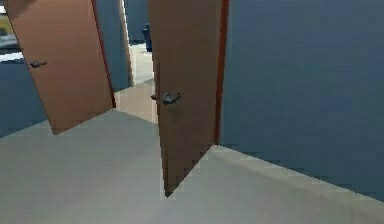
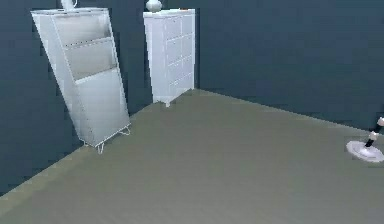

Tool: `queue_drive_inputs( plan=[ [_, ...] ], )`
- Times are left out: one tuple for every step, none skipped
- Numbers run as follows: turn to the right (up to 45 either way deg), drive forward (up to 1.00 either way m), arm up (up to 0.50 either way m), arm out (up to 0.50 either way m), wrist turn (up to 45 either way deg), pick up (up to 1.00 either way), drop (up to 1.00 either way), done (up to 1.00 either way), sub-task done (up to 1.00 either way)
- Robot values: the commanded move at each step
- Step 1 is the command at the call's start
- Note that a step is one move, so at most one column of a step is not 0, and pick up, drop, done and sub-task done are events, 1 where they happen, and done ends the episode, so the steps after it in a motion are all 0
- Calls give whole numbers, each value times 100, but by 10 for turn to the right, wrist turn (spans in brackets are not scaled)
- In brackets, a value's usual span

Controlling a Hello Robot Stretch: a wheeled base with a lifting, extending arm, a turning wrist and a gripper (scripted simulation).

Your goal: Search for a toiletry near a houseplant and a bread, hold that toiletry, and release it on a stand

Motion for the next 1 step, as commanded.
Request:
queue_drive_inputs(
  plan=[
    [-120, 0, 0, 0, 0, 0, 0, 0, 0]
  ],
)
